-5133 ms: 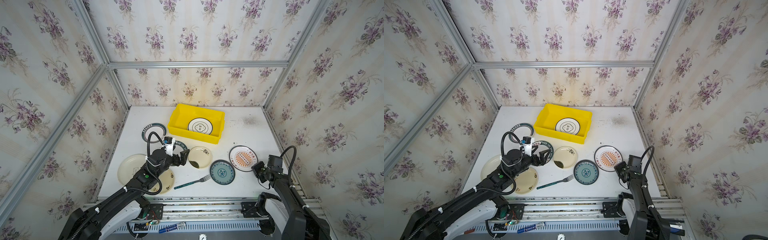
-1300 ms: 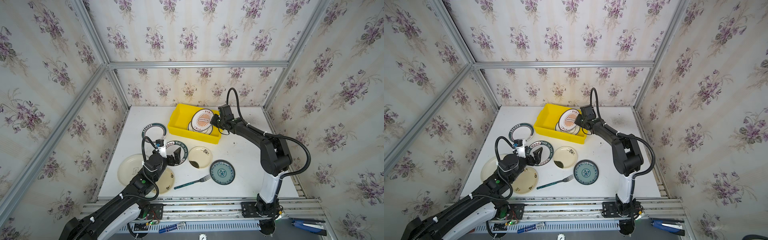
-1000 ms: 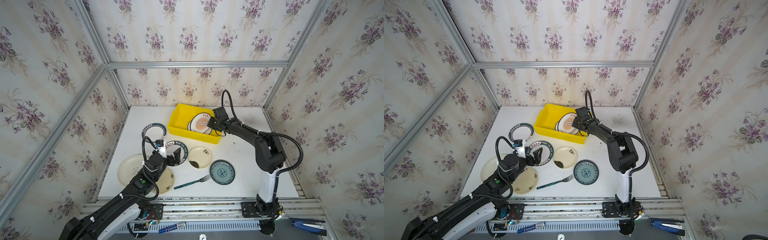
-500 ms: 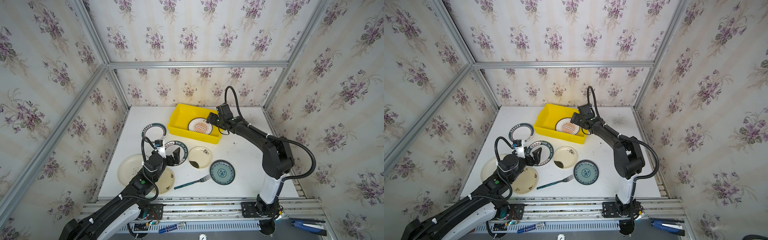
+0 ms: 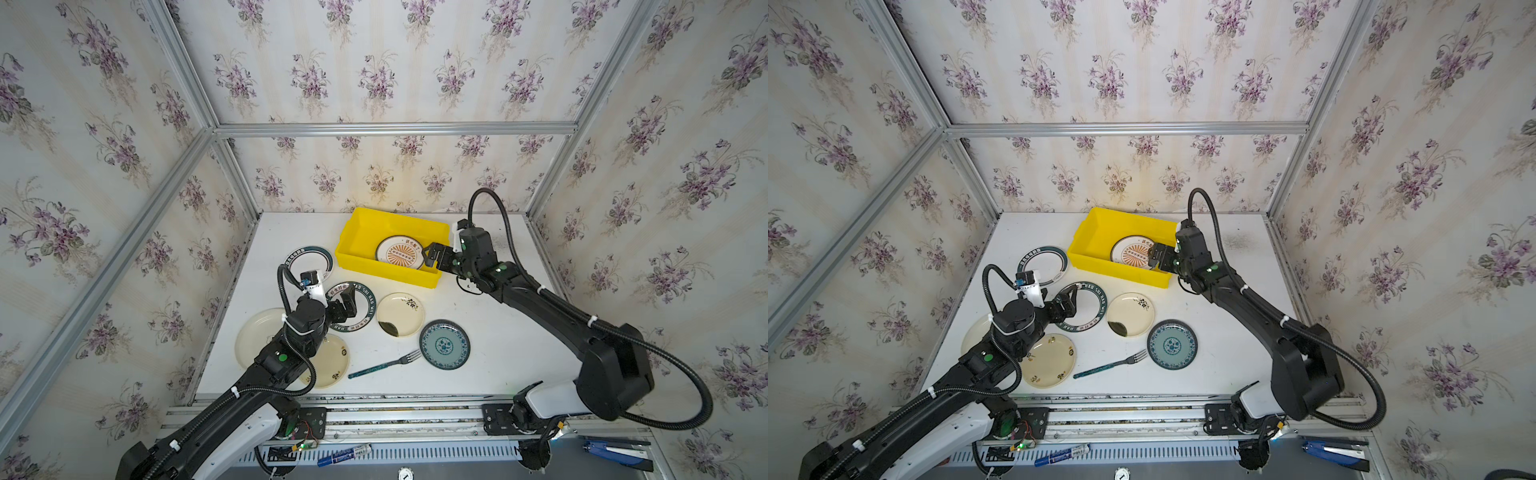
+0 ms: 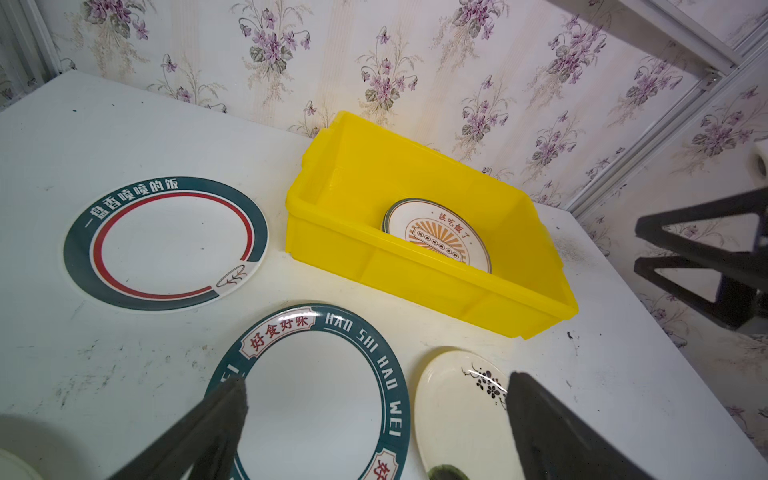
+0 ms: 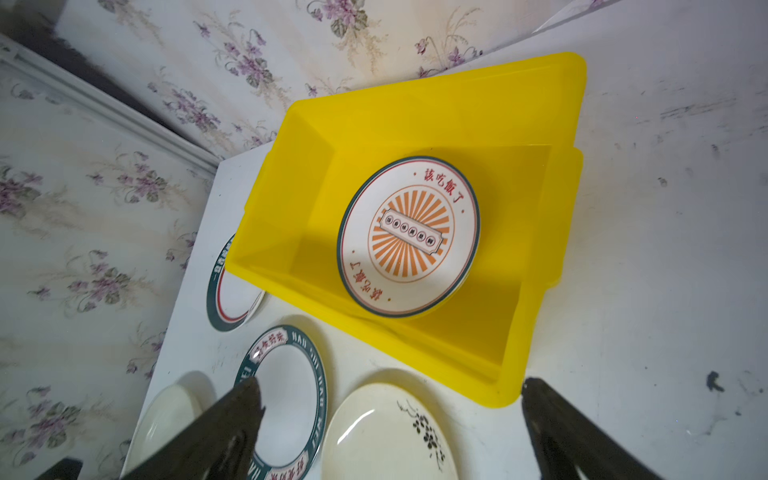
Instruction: Place the plates into the plastic bin on the countertop
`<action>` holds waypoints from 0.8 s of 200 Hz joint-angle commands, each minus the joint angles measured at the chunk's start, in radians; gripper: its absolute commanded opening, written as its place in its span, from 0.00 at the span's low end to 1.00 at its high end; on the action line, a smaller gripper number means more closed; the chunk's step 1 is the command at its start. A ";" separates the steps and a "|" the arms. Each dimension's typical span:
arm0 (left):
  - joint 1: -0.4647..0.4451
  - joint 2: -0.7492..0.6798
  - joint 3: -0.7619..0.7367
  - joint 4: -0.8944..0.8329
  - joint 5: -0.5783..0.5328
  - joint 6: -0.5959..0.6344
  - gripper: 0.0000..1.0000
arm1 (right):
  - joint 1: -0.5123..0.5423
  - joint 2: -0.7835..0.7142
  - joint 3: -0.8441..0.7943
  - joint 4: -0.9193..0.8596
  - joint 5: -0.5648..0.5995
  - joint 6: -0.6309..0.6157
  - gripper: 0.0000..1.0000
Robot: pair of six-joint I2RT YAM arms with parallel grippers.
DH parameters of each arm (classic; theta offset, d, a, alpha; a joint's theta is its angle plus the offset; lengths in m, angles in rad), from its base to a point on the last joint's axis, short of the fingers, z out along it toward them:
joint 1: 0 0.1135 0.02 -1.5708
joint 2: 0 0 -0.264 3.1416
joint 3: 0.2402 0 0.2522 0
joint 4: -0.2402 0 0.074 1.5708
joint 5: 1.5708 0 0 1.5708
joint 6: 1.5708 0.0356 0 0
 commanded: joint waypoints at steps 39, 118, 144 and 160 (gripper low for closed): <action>0.103 0.121 0.200 -0.197 -0.004 -0.011 1.00 | -0.001 -0.231 -0.244 0.152 -0.139 -0.100 0.99; 0.510 0.264 0.228 -0.126 0.289 -0.116 1.00 | -0.001 -0.485 -0.492 0.211 -0.179 -0.064 0.99; 0.600 0.303 0.213 -0.058 0.380 -0.146 1.00 | -0.001 -0.548 -0.543 0.204 -0.198 -0.065 0.99; 0.633 0.332 0.204 -0.010 0.402 -0.163 1.00 | -0.001 -0.582 -0.555 0.181 -0.202 -0.075 1.00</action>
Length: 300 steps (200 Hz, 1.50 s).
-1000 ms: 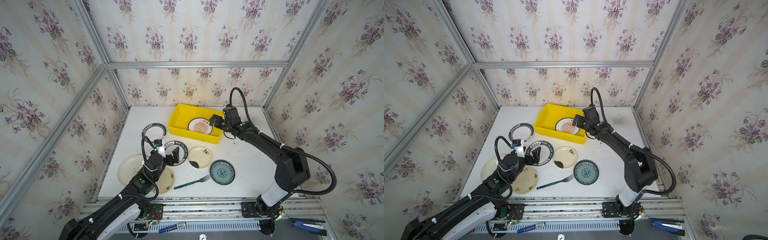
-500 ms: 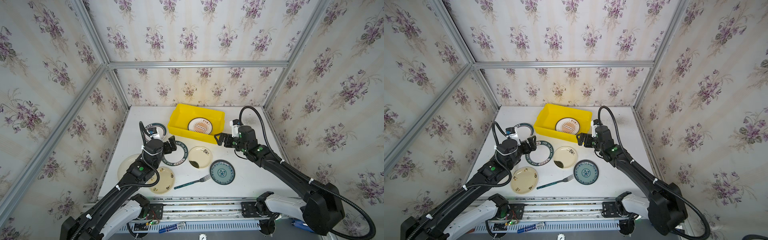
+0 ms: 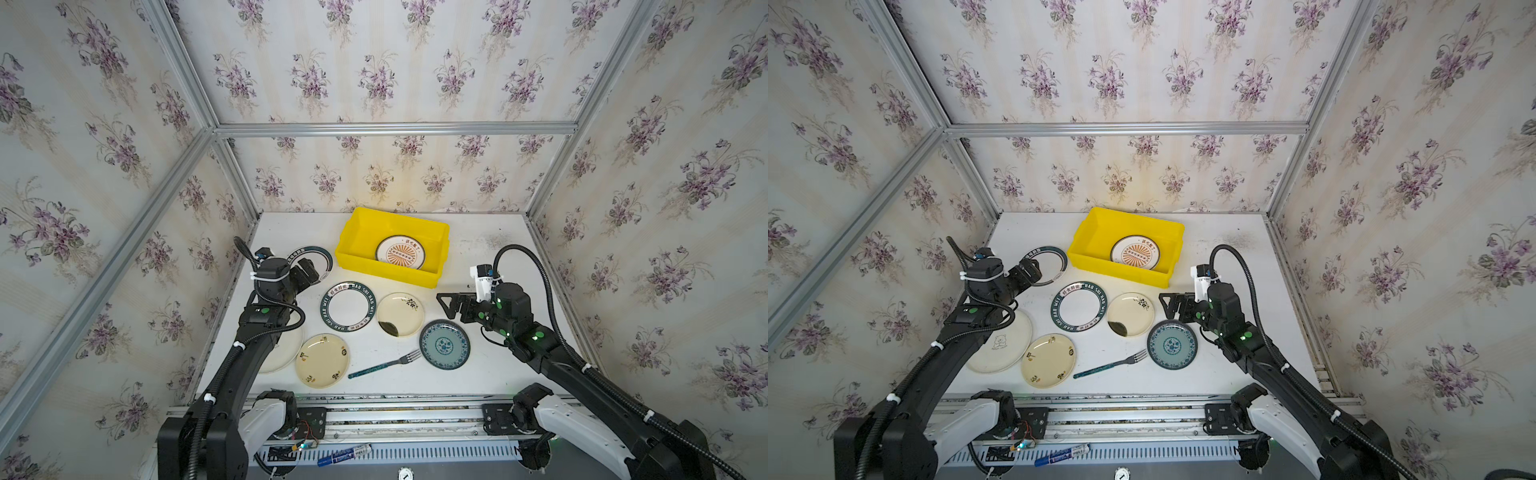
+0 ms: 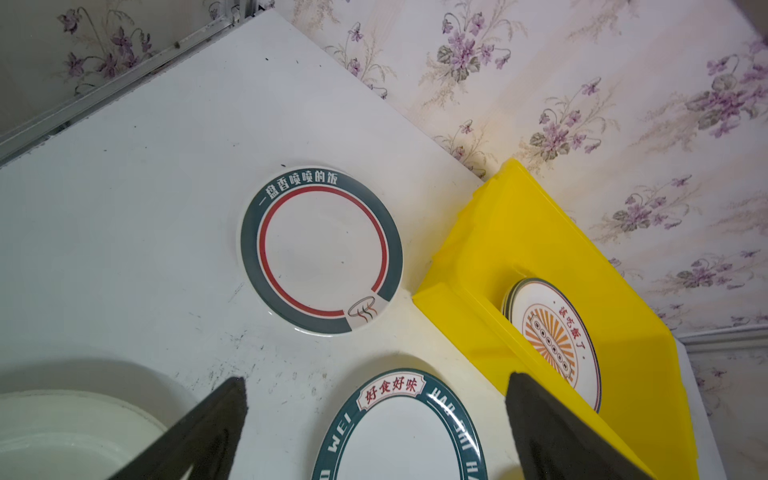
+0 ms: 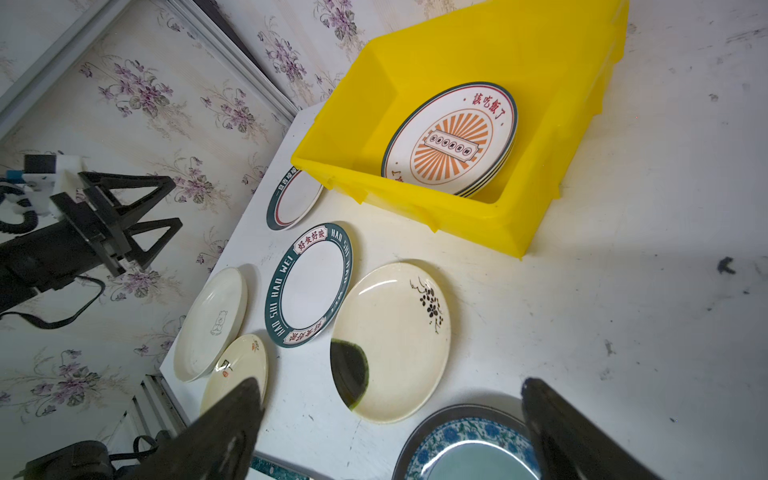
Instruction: Place the plates into the plastic bin on the countertop
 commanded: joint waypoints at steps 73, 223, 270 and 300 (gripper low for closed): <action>0.208 0.241 -0.046 0.299 0.359 -0.098 0.99 | 0.001 -0.121 -0.040 -0.041 -0.030 -0.014 0.99; 0.231 0.407 -0.050 0.310 0.273 -0.097 0.88 | 0.001 -0.151 -0.107 -0.043 -0.007 0.052 0.99; 0.233 0.465 -0.040 0.356 0.282 -0.125 0.82 | 0.001 -0.148 -0.112 -0.045 -0.003 0.065 0.99; 0.234 0.507 -0.021 0.366 0.282 -0.132 0.70 | 0.001 -0.141 -0.124 -0.035 0.004 0.078 0.99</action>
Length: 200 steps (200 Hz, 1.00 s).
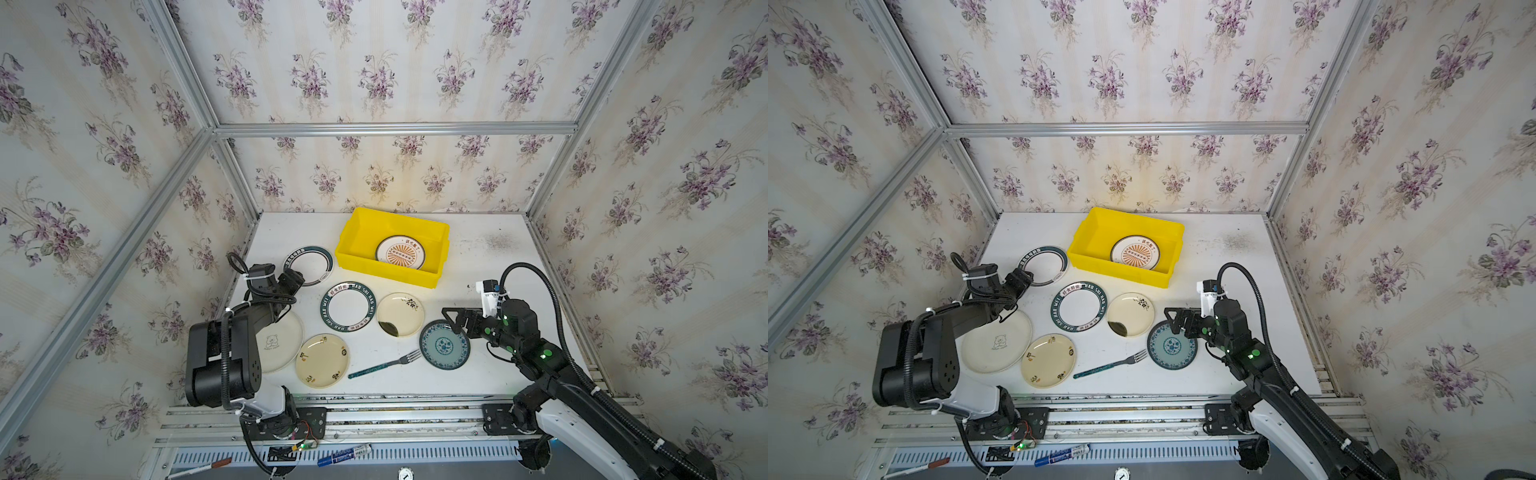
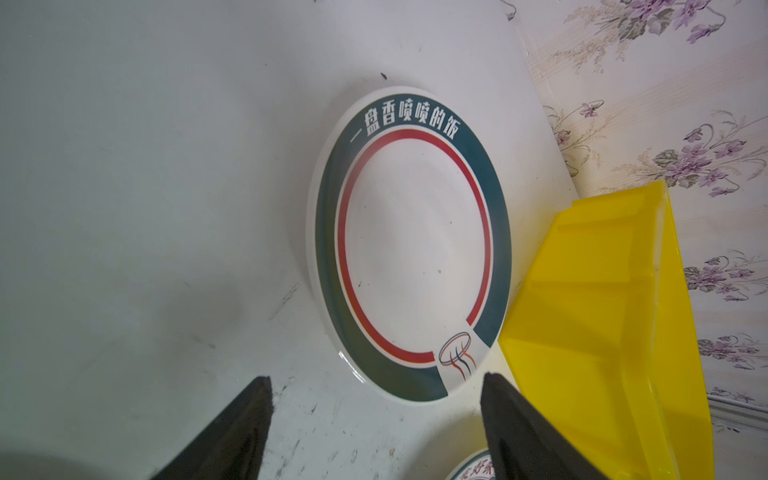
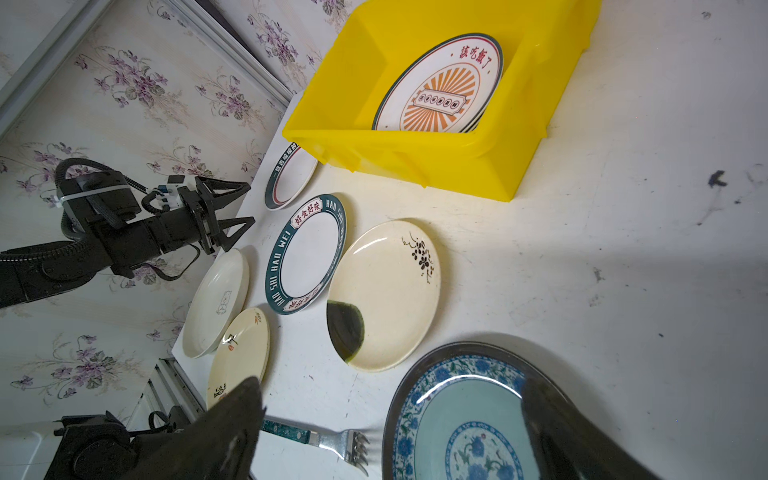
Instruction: Place the plates into the plastic bin on the countertop
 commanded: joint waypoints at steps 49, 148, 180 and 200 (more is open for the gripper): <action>0.001 0.059 0.025 0.055 -0.007 -0.022 0.65 | 0.001 0.004 -0.005 0.019 0.023 0.023 0.98; 0.001 0.138 0.051 0.052 0.003 -0.098 0.46 | 0.001 0.060 0.019 0.033 0.033 -0.013 0.98; 0.001 0.147 0.057 0.047 0.003 -0.111 0.44 | 0.001 0.067 0.020 0.030 0.035 -0.026 0.98; 0.001 0.152 0.062 0.043 -0.007 -0.112 0.43 | 0.001 0.068 0.022 0.030 0.031 -0.040 0.98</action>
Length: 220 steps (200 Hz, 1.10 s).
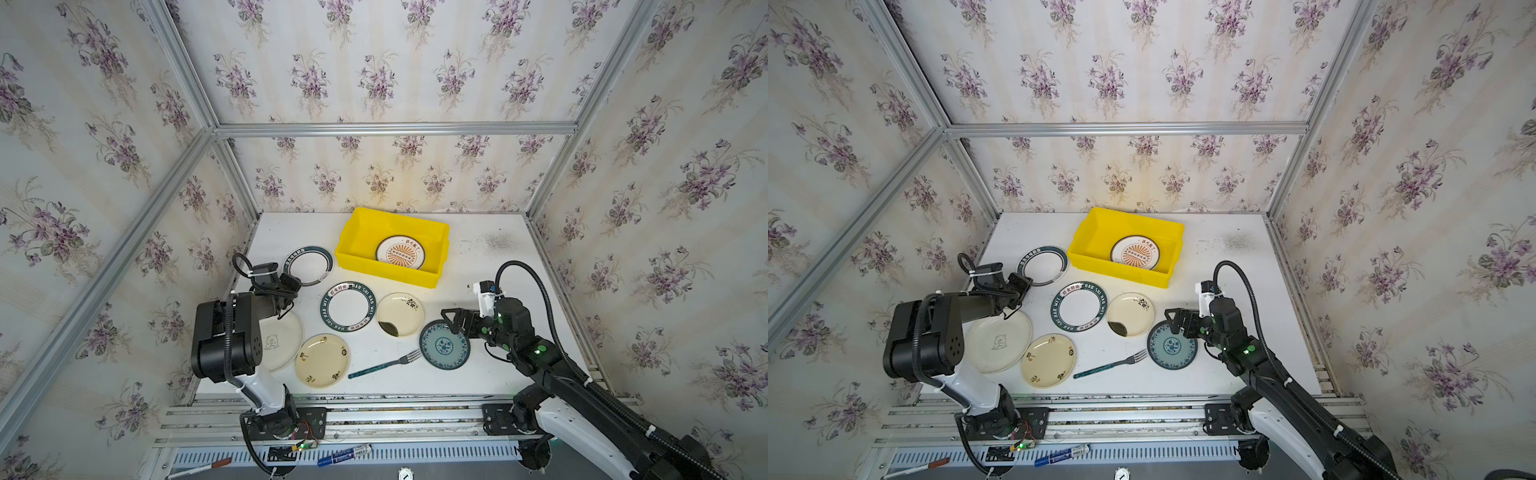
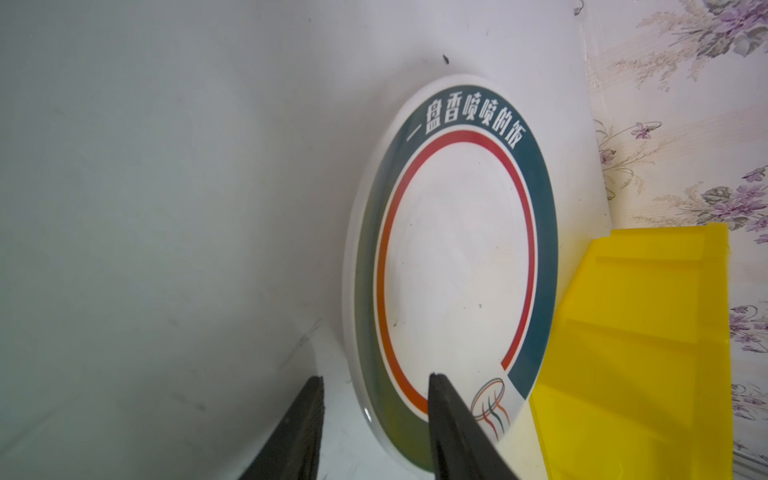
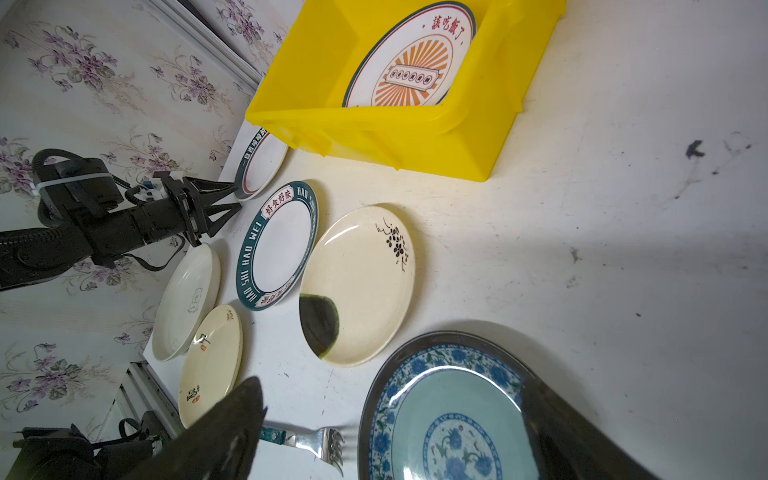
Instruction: Place the plates into the plastic bin on the countertop
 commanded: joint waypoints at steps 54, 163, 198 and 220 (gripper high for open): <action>0.001 0.042 0.061 -0.034 -0.001 -0.007 0.35 | 0.001 0.015 0.023 0.027 0.021 -0.040 0.99; 0.002 0.092 0.134 -0.095 -0.003 0.000 0.20 | 0.001 0.025 0.025 0.023 0.050 -0.041 0.99; 0.005 0.099 0.140 -0.099 0.001 0.000 0.16 | 0.002 0.031 0.023 0.020 0.053 -0.041 0.99; 0.007 0.102 0.141 -0.100 0.004 0.001 0.12 | 0.001 0.030 0.020 0.018 0.058 -0.038 0.99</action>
